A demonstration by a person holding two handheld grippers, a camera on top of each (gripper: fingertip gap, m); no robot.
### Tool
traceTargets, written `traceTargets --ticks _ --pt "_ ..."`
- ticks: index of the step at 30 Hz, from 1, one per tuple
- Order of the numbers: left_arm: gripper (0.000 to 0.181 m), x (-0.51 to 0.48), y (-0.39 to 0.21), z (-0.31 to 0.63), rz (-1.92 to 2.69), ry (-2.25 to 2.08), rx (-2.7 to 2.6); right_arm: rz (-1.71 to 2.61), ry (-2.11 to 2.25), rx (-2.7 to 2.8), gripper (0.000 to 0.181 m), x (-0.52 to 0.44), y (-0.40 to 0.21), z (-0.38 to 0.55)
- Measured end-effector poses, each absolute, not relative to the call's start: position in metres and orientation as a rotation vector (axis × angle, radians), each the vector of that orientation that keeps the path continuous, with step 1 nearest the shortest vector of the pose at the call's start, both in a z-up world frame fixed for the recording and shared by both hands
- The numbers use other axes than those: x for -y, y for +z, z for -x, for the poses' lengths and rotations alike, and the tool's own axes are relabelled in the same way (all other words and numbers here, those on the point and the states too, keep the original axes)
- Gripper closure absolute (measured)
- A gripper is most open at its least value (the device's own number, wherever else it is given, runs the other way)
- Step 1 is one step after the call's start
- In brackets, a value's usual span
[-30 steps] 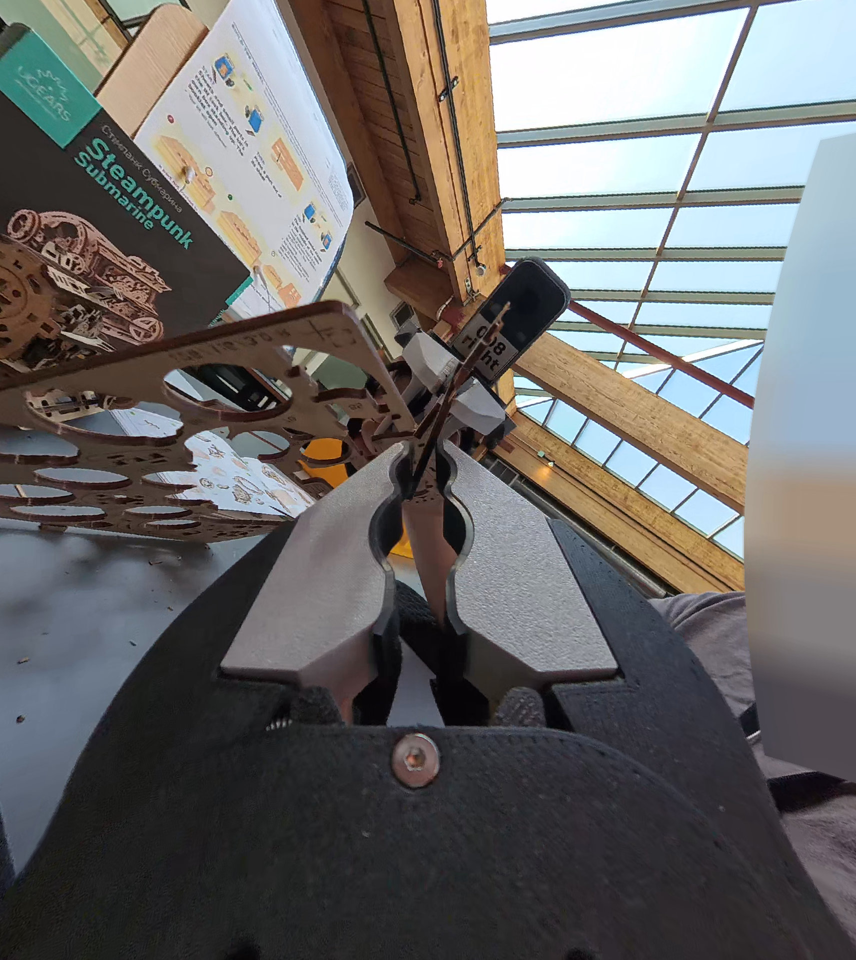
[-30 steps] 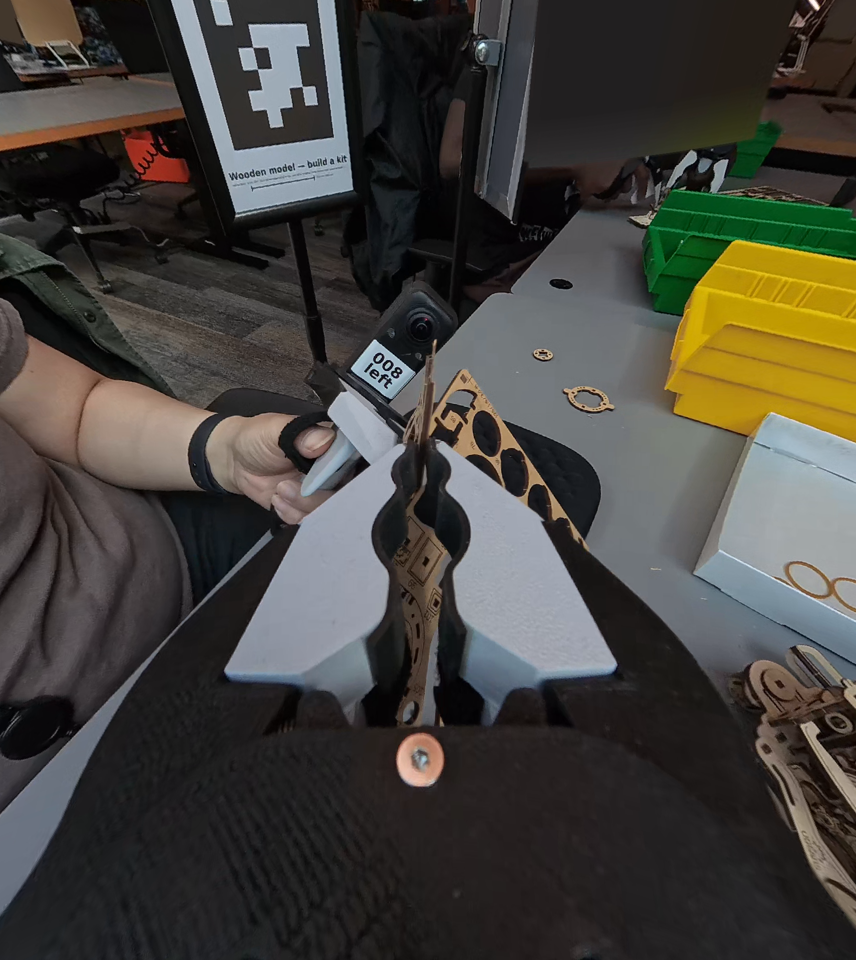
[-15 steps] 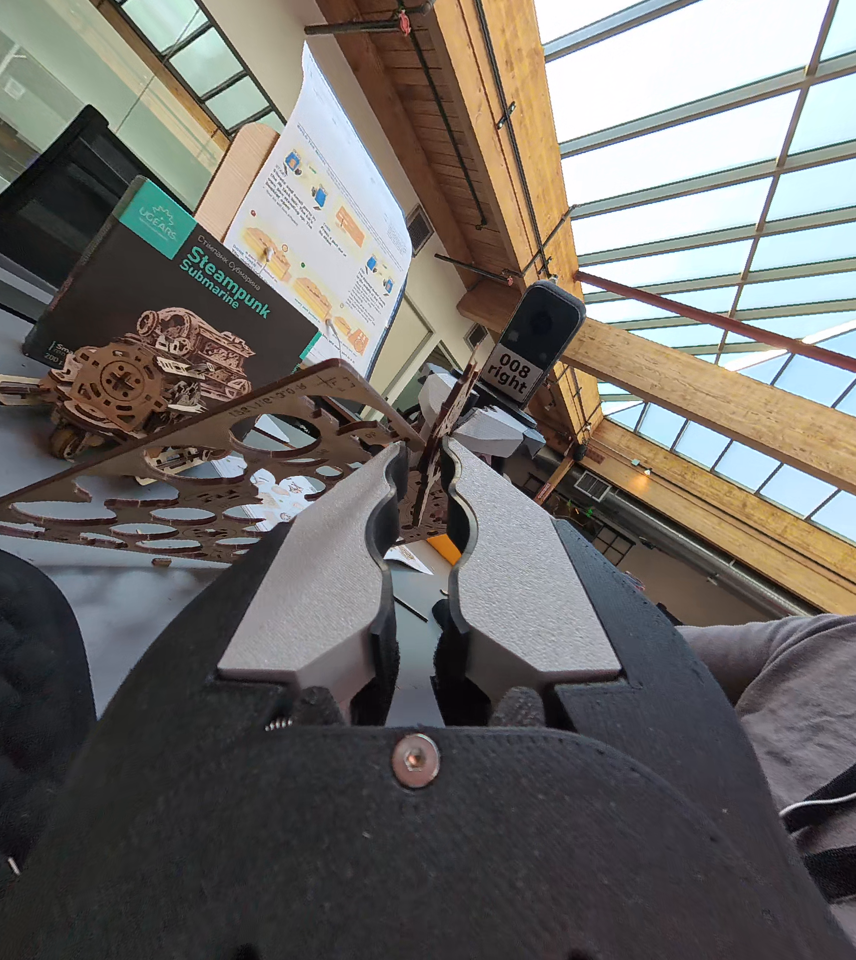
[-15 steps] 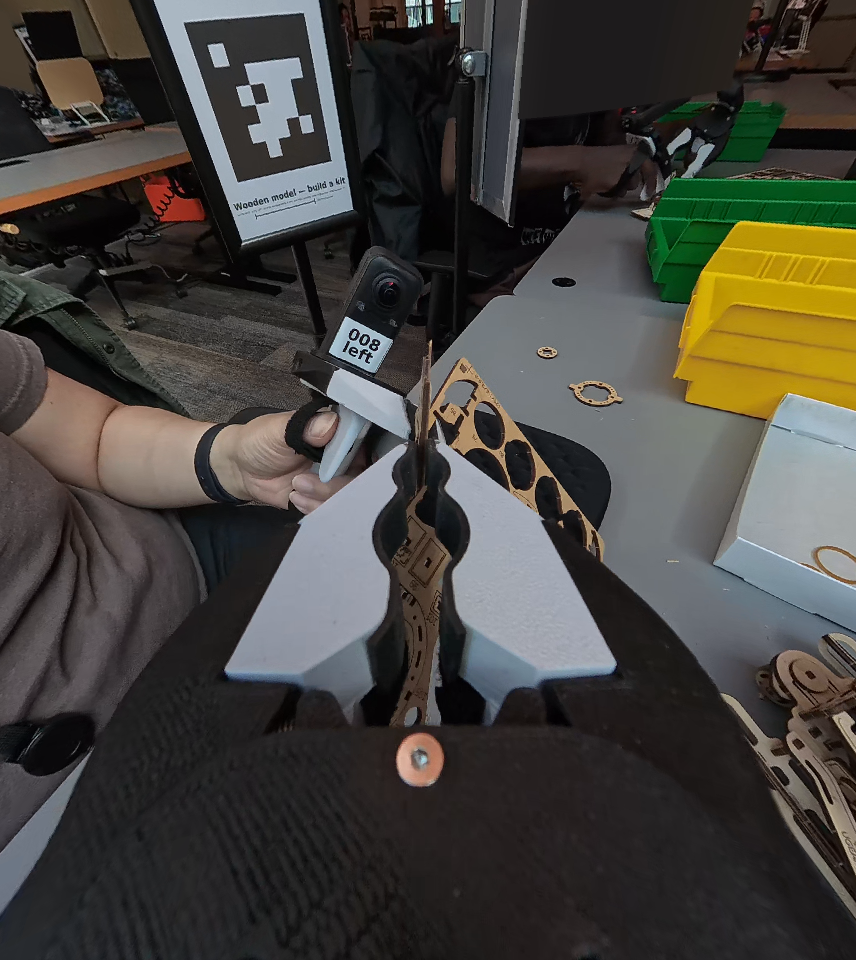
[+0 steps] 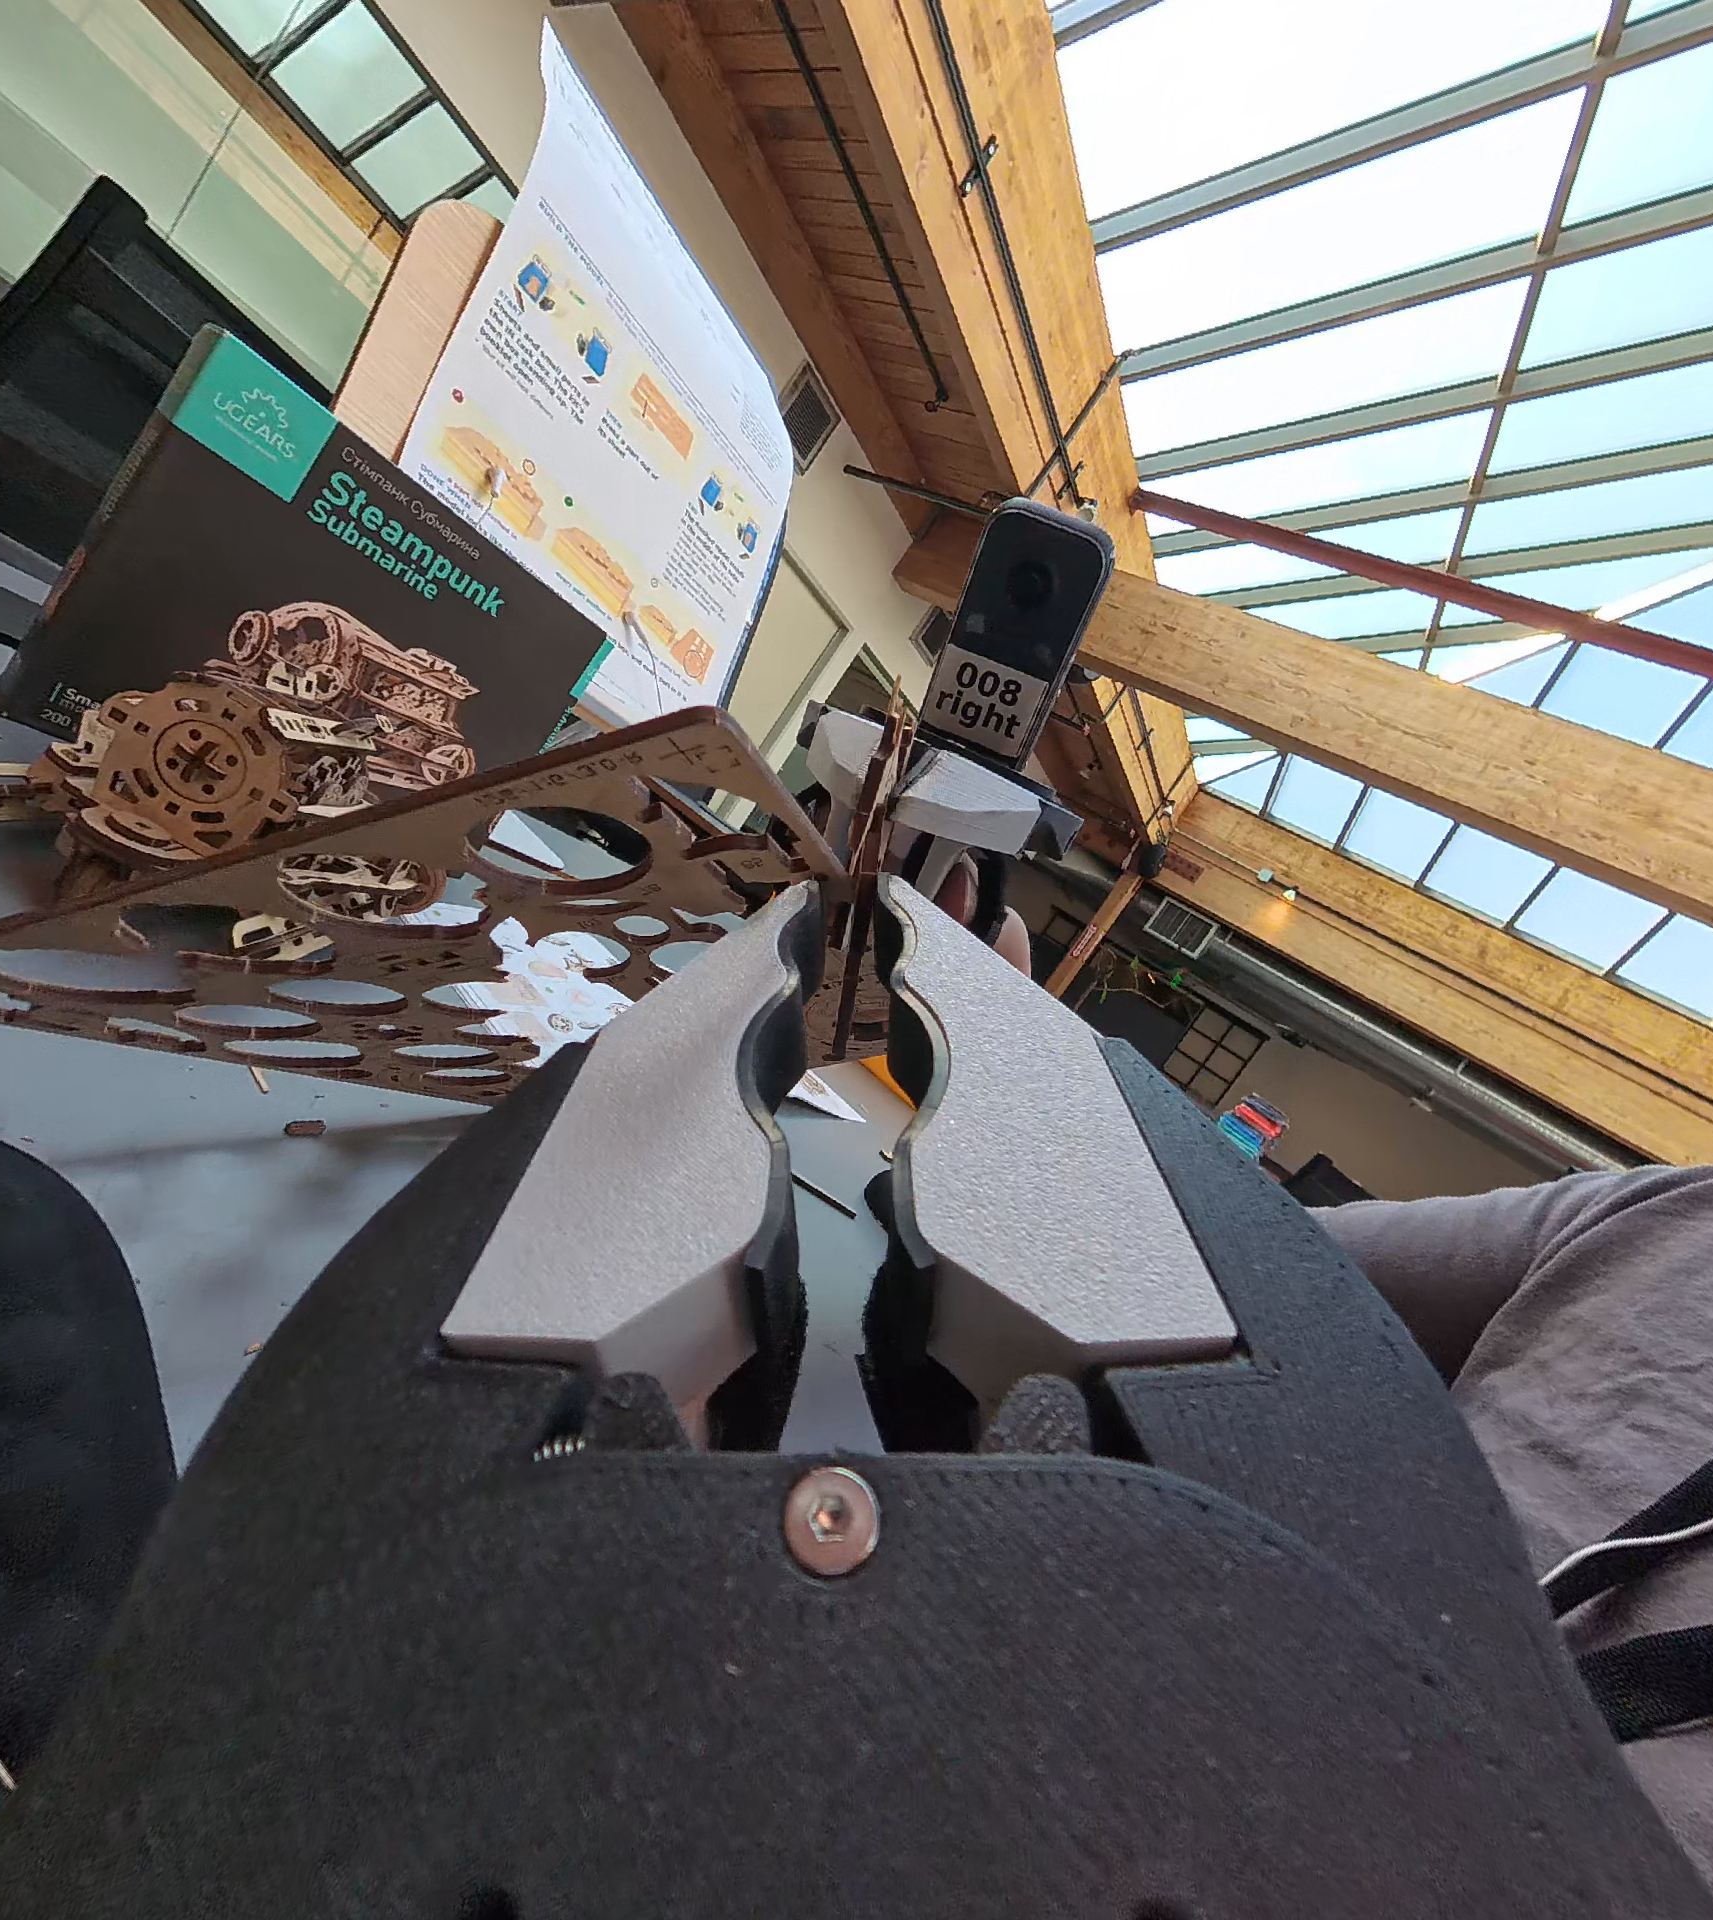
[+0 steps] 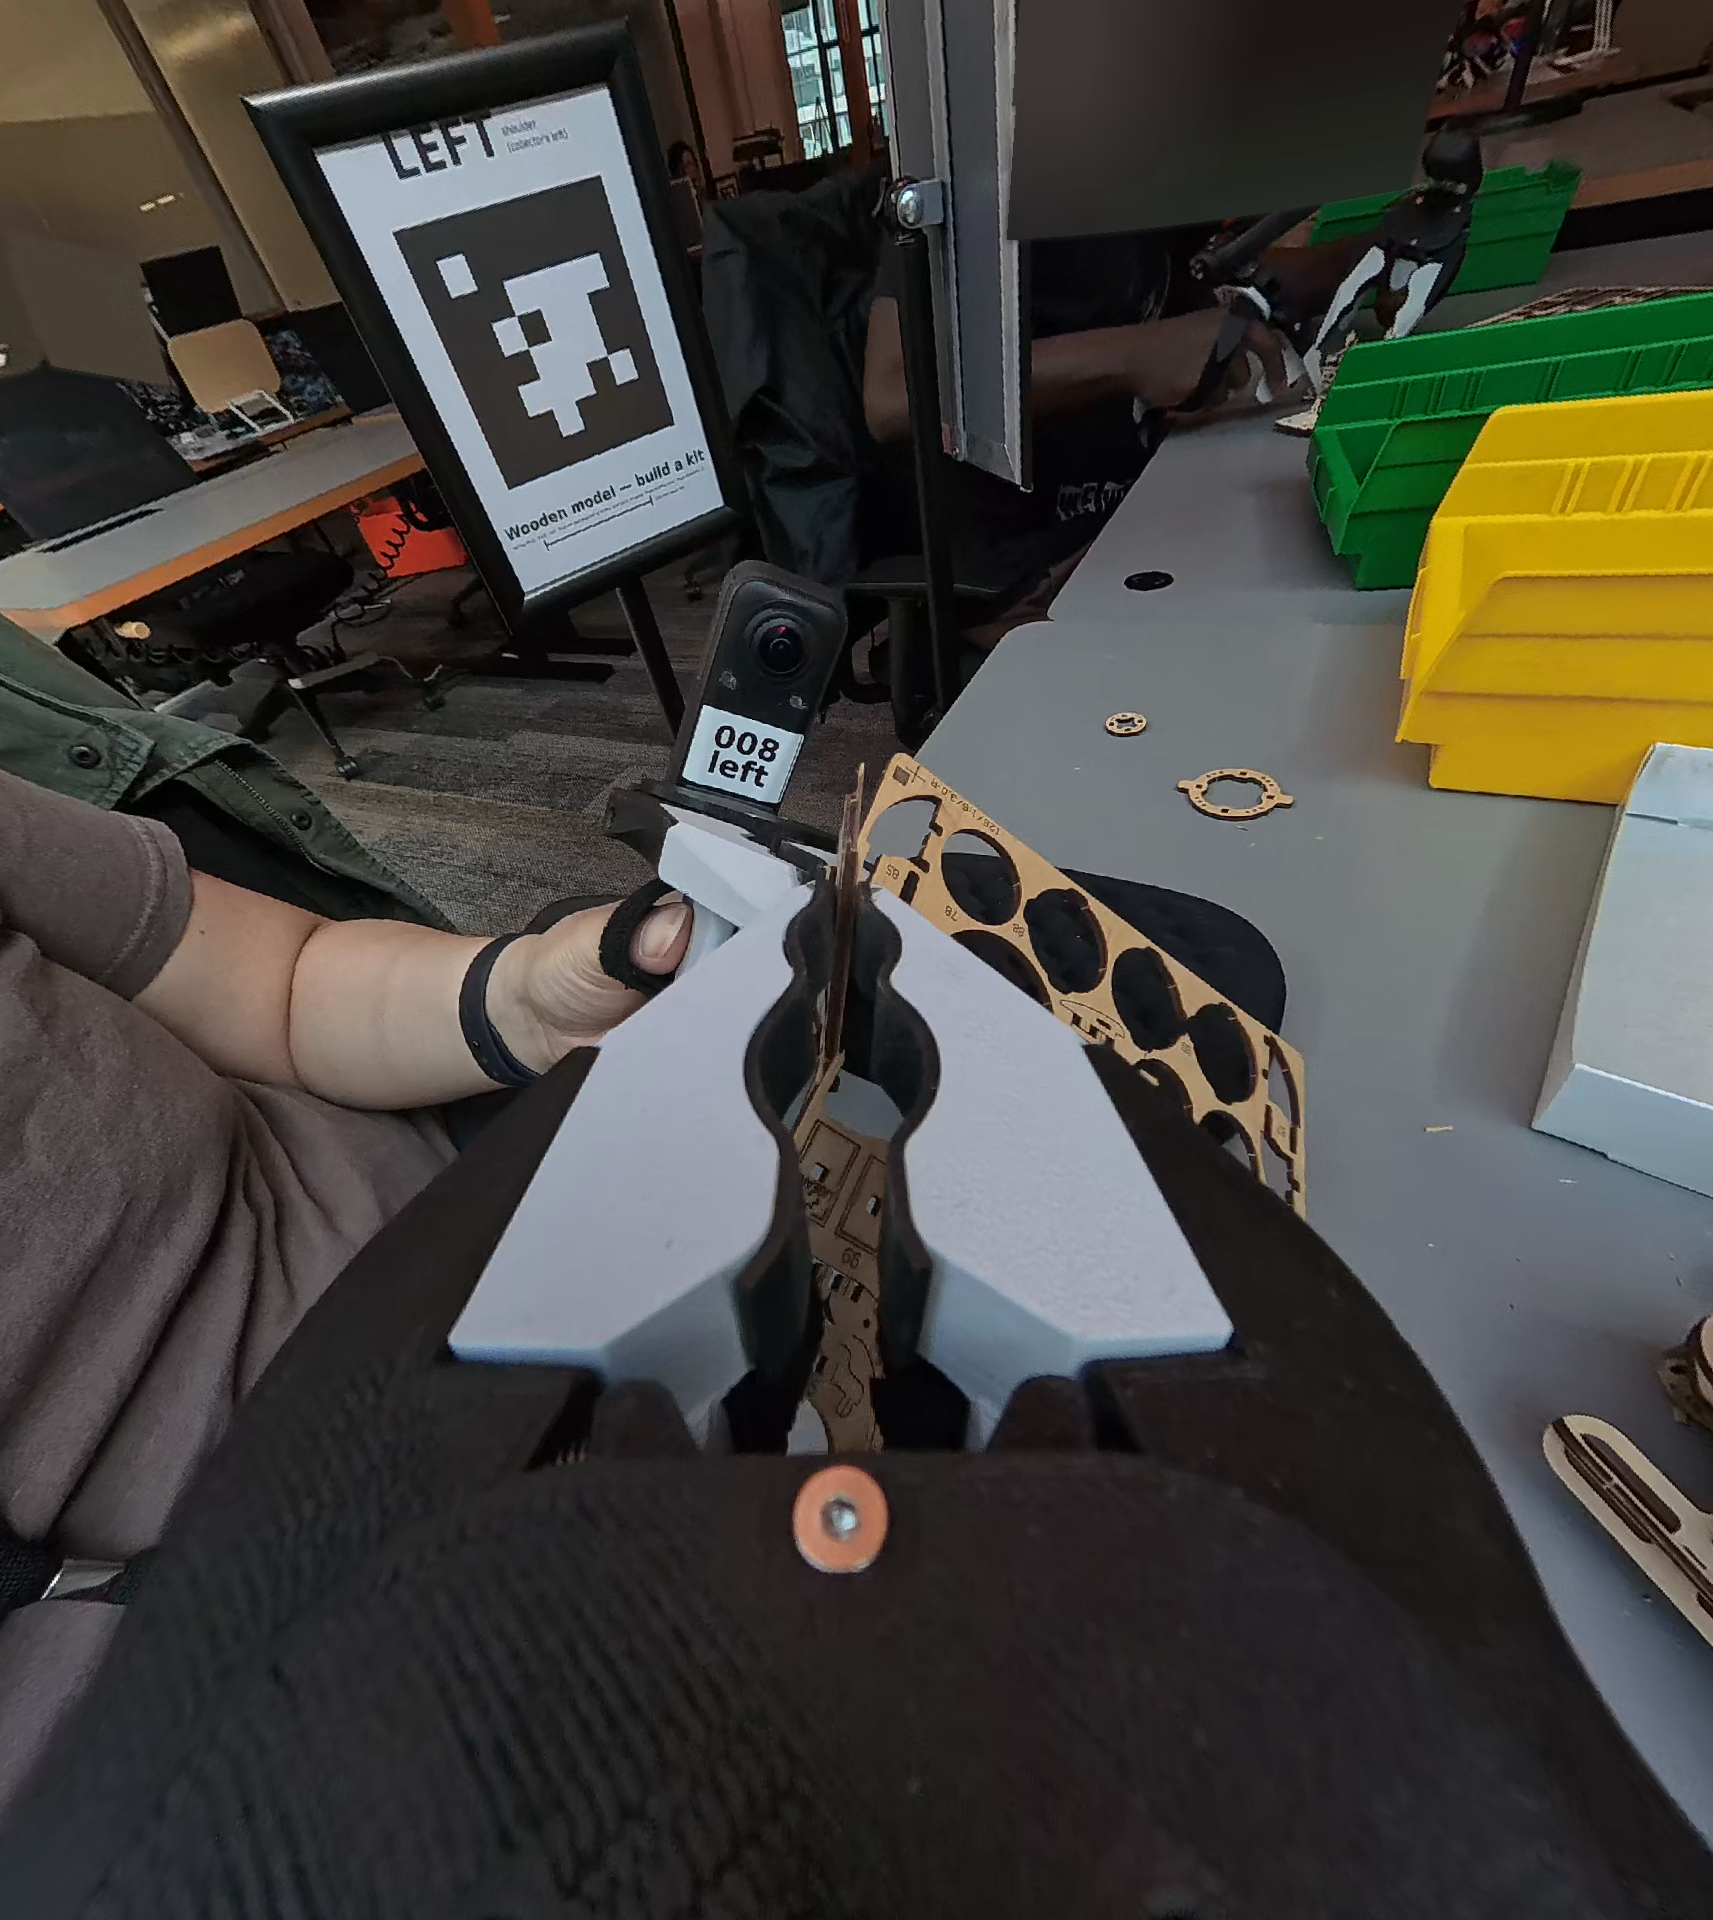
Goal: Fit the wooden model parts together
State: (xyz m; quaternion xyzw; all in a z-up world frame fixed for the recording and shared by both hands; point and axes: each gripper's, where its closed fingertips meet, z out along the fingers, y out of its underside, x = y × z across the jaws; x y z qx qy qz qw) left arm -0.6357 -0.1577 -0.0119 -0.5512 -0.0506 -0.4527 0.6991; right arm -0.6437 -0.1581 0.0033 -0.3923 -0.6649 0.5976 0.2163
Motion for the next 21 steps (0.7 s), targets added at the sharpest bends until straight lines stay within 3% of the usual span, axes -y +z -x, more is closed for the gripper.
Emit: traceTargets --ticks 21 --pt "0.176 0.173 -0.003 0.623 1.053 -1.359 0.04 0.925 1.836 1.899 0.18 0.171 0.01 0.629"
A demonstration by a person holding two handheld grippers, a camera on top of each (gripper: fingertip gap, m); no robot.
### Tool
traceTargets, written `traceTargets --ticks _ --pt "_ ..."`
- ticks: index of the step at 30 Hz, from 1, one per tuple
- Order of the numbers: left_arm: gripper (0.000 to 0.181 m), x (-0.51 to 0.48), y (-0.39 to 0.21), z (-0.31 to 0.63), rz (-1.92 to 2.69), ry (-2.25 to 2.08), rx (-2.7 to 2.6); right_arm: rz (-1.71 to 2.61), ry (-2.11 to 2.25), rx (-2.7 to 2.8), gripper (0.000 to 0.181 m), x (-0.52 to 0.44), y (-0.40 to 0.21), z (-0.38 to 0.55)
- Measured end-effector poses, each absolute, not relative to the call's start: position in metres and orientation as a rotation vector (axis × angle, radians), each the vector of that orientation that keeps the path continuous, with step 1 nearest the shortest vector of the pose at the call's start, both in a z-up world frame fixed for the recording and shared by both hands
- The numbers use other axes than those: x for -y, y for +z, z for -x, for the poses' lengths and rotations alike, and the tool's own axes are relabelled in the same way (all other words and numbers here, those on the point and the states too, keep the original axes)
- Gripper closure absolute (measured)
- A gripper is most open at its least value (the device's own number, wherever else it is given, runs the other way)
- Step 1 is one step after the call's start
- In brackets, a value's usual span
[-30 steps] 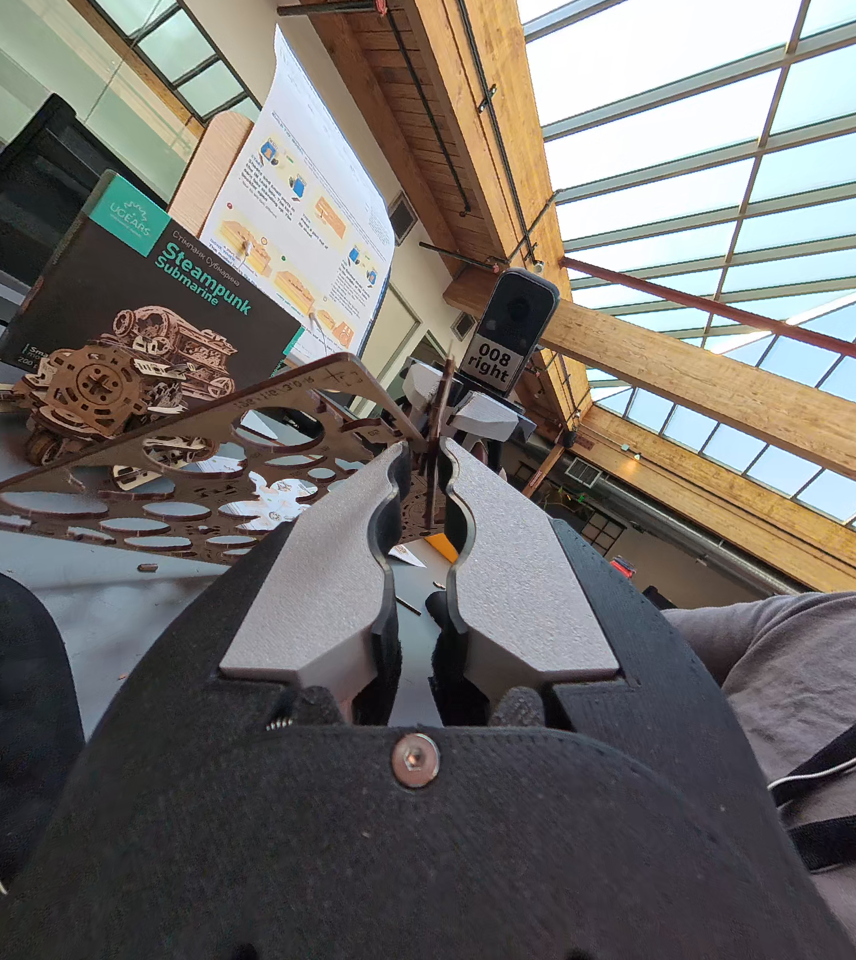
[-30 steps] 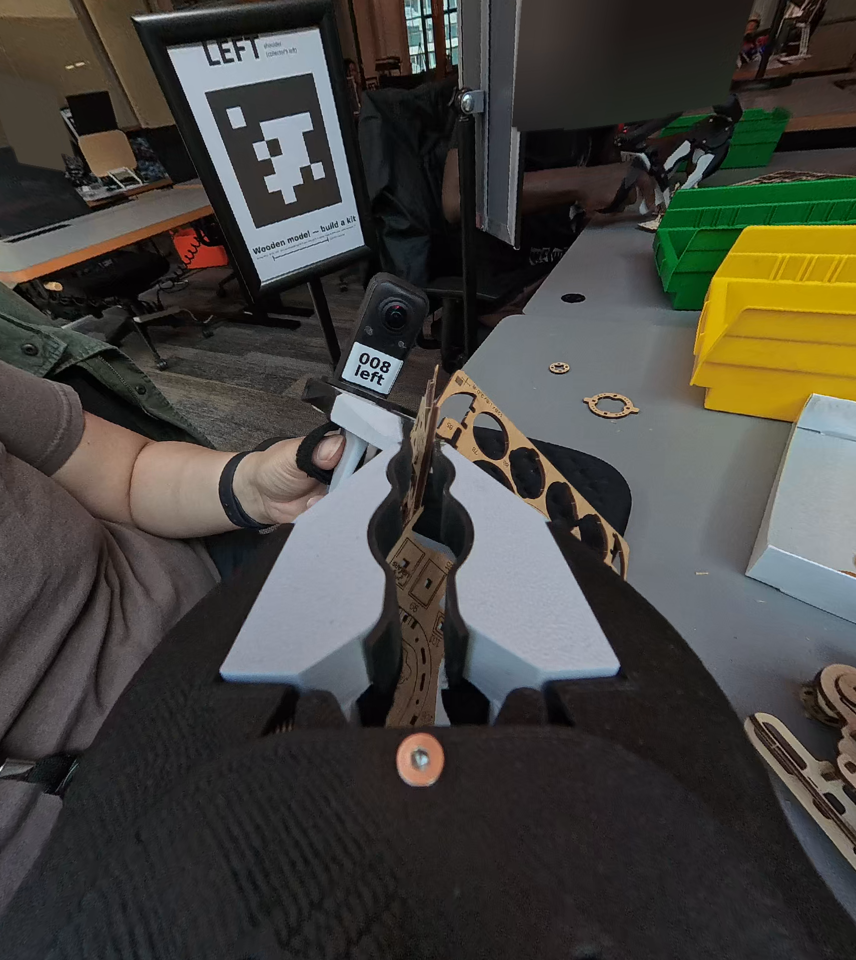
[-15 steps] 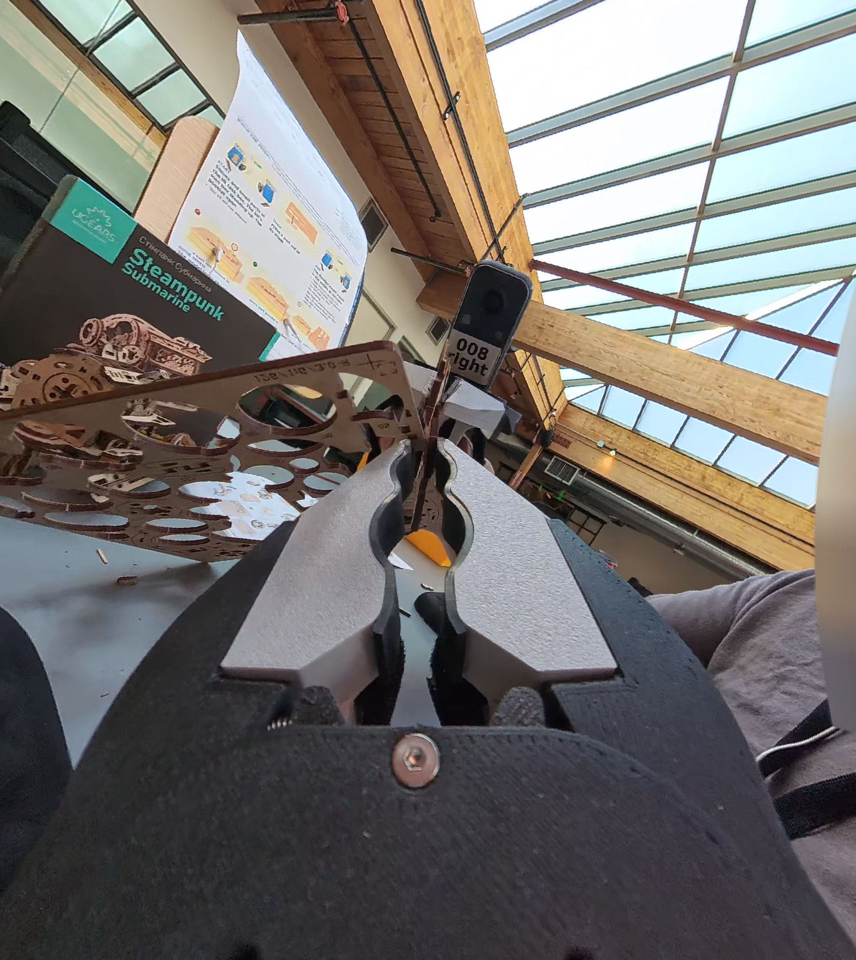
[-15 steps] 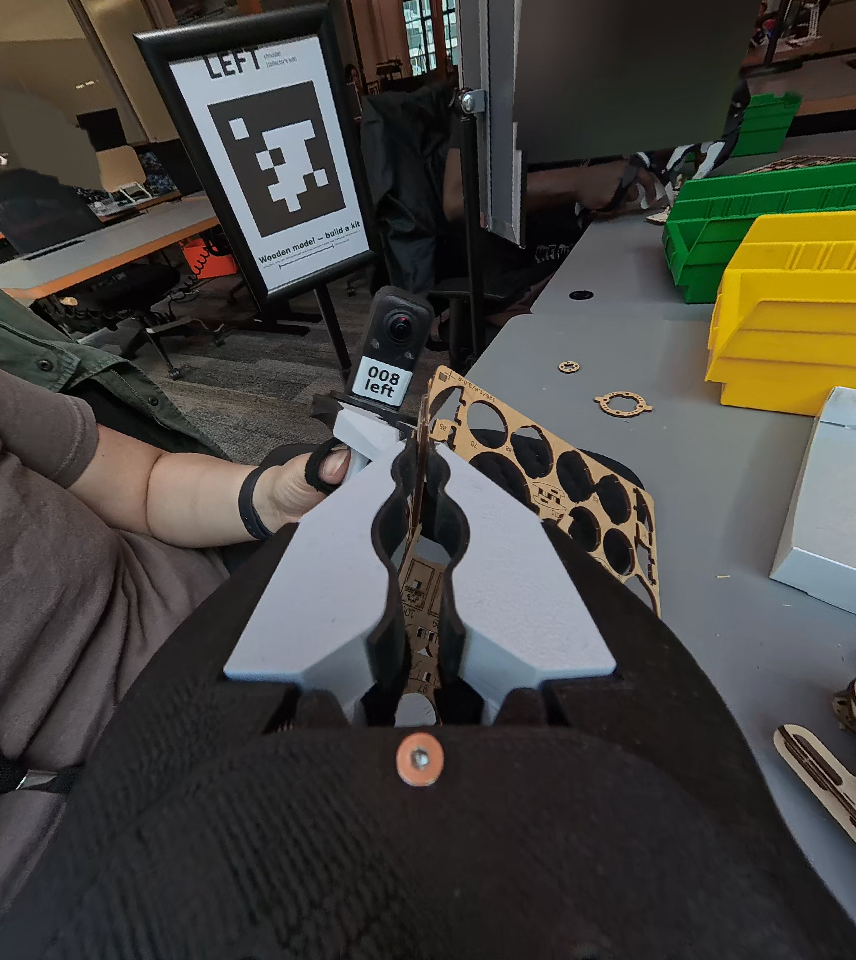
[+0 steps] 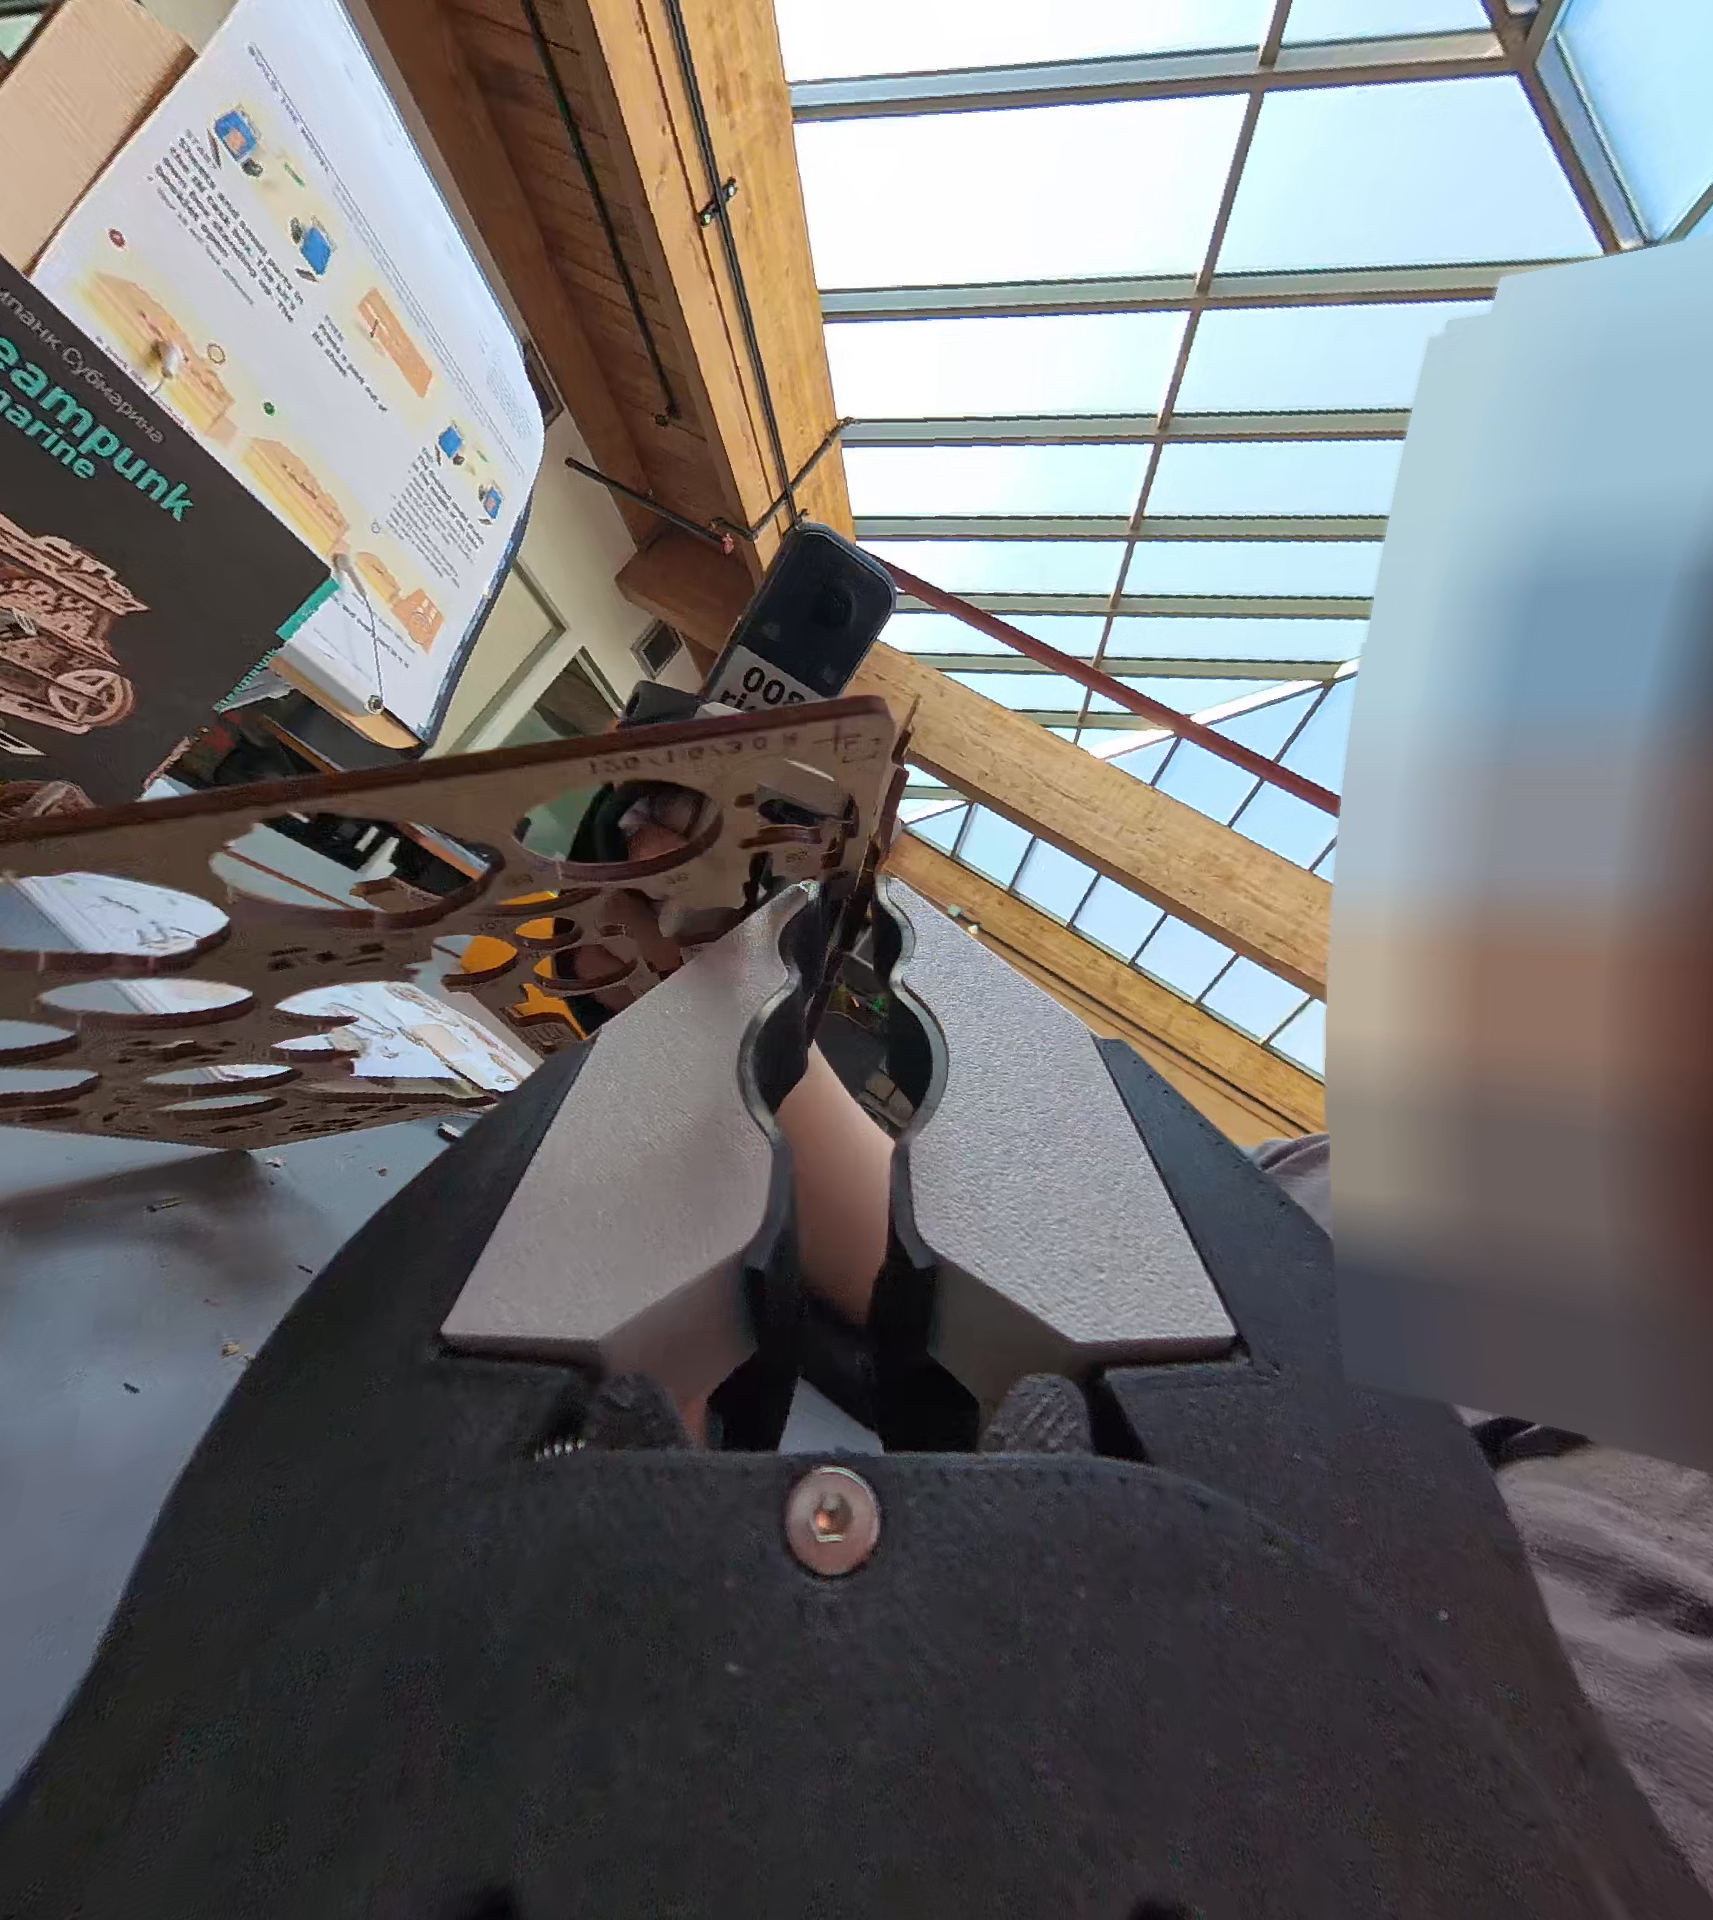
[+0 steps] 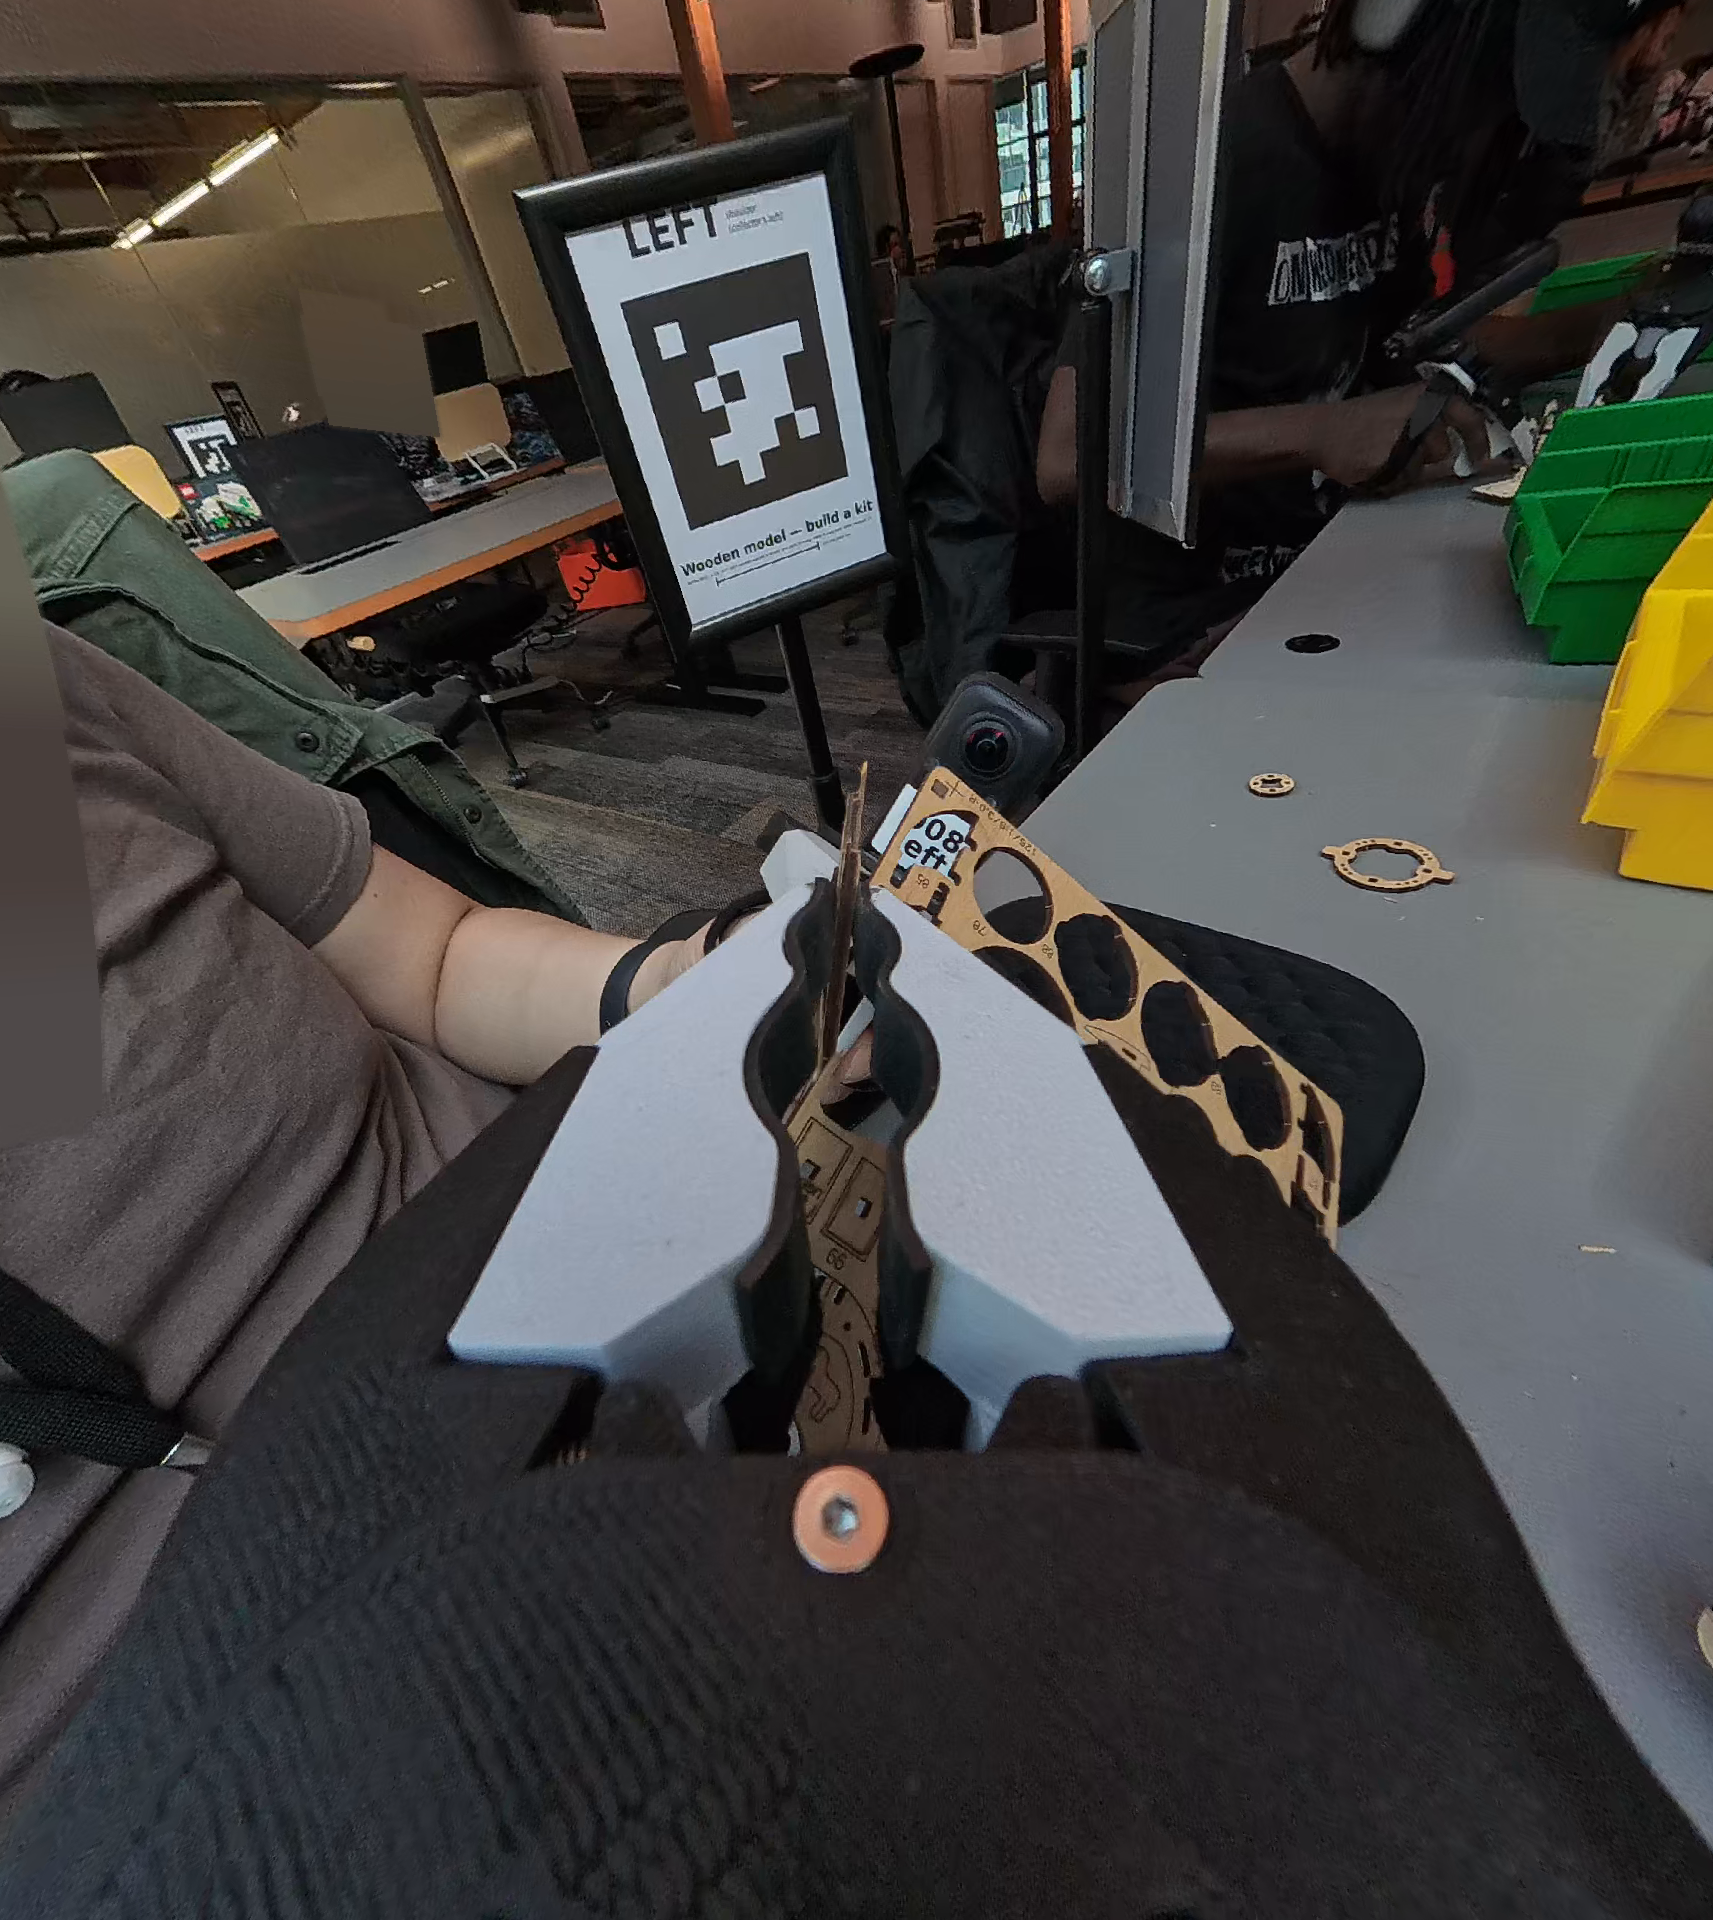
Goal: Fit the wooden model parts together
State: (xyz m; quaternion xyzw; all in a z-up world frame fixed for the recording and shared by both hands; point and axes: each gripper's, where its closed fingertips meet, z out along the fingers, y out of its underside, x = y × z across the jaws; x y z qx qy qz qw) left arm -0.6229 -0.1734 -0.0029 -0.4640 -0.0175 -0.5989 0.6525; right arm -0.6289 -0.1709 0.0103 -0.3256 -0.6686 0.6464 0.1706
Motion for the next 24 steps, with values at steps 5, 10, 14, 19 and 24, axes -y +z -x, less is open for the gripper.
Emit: traceTargets --ticks 5,10,14,19,24 --pt "0.177 0.169 -0.01 0.632 1.113 -1.145 0.067 1.052 1.792 1.848 0.18 0.162 0.006 0.639" --pt "0.177 0.175 -0.006 0.634 1.097 -1.047 0.052 1.094 1.951 1.708 0.181 0.148 0.025 0.637" --pt "0.177 0.178 -0.006 0.624 1.105 -1.072 0.01 0.993 1.853 1.791 0.18 0.154 0.019 0.633" --pt "0.177 0.18 -0.002 0.622 1.095 -1.145 0.031 0.951 1.868 1.854 0.18 0.164 0.017 0.627" --pt "0.177 0.178 0.0 0.625 1.069 -1.179 0.052 0.934 1.881 1.876 0.18 0.169 0.016 0.625"
